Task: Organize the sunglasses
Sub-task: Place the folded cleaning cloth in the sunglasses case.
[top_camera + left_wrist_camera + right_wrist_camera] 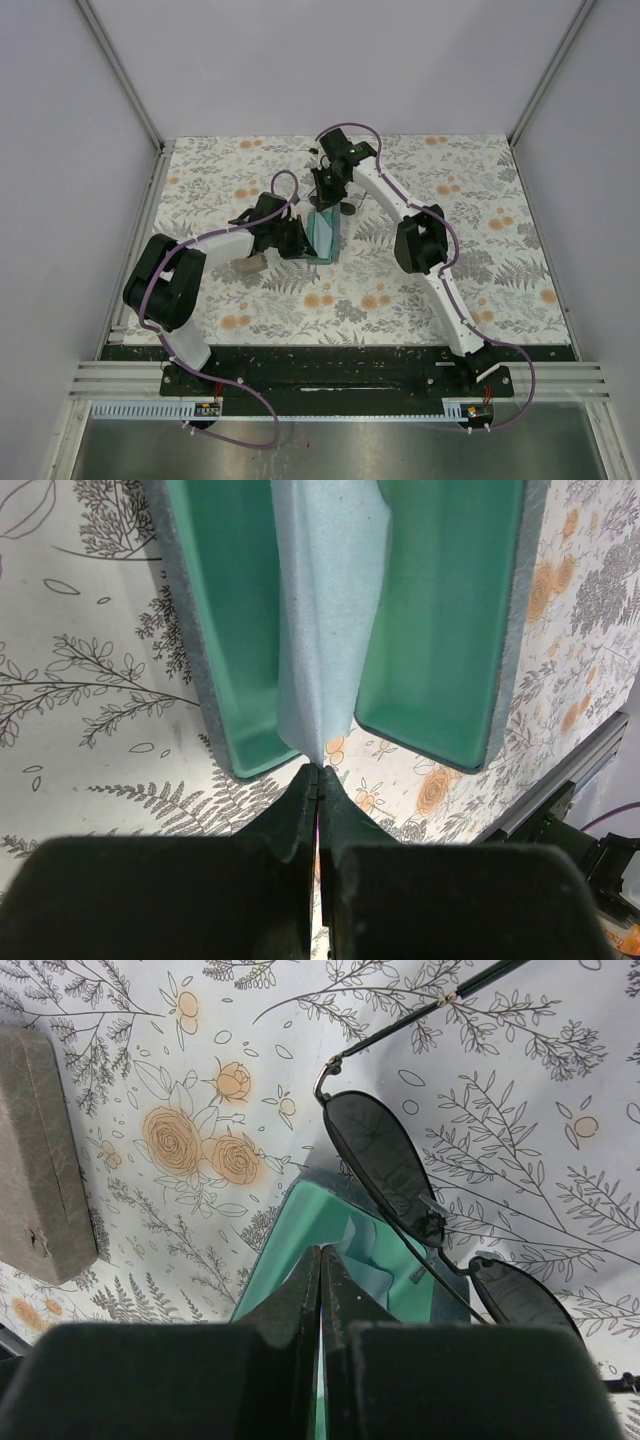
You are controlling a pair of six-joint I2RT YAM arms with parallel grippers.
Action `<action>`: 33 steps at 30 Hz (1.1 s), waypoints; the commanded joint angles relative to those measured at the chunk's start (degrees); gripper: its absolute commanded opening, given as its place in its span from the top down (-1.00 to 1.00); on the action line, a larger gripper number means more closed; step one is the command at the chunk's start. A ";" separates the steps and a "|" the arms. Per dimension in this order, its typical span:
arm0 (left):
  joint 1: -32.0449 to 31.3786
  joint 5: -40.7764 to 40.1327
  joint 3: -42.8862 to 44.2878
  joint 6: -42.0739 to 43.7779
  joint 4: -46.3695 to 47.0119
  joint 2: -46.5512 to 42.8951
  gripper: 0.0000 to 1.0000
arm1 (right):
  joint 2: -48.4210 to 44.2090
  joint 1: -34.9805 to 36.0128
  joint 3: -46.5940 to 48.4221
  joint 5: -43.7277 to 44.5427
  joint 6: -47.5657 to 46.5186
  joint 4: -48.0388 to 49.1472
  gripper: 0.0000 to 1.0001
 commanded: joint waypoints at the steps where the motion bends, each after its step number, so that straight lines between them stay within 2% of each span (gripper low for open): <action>1: 0.51 2.27 -1.10 1.42 1.91 -0.17 1.00 | 0.56 0.70 2.79 0.43 0.13 0.45 1.00; 19: 2.09 2.71 -3.30 2.65 3.40 2.11 1.00 | 4.61 2.02 6.92 1.92 0.40 0.54 1.00; 33: 2.00 3.50 -0.84 2.74 3.40 4.04 1.00 | 5.05 2.11 6.22 4.82 -0.83 0.62 1.00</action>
